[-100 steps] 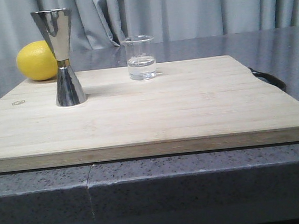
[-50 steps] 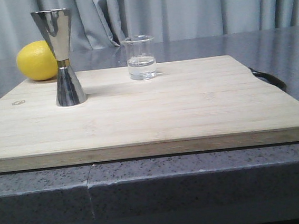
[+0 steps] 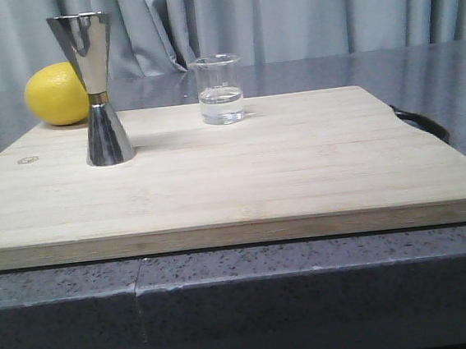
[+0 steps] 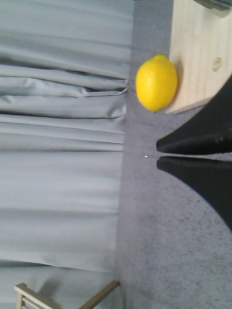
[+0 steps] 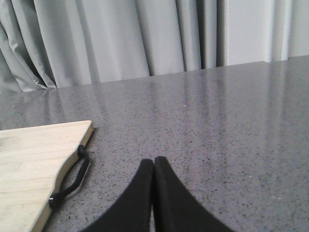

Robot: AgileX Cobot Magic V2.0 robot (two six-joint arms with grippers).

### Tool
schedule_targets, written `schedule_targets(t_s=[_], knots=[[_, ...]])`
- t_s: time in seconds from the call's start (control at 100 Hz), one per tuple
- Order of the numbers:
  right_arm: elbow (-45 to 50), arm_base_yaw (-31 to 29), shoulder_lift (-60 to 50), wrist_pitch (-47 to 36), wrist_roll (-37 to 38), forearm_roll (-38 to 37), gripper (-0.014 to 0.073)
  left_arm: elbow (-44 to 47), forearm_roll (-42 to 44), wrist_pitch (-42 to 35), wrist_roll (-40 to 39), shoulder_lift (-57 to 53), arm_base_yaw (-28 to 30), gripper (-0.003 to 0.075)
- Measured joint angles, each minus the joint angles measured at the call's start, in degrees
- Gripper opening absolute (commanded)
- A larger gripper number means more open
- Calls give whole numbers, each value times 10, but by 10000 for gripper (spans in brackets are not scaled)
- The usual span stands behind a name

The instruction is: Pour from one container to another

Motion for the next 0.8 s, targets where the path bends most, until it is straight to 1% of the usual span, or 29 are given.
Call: schedule_targets(t_s=[0.19,0.3,0.4,0.55,0.8], knots=[[-88,0,40,87,0,-31,-50,-81,-1,58,0,12,0,-19],[-134,0,83,110,-28,-39,-50,-125,0,97,0,51,0,-19],[-171,0,128,115,-59,-41,-50,-159,10,129,0,92,0,-19],[-206,0,174,113,-71,-43,-50,-187,17,137,0,139,0,-19],[-214,0,180,104,-76,-43,-50,-191,17,137,0,152,0,-19]])
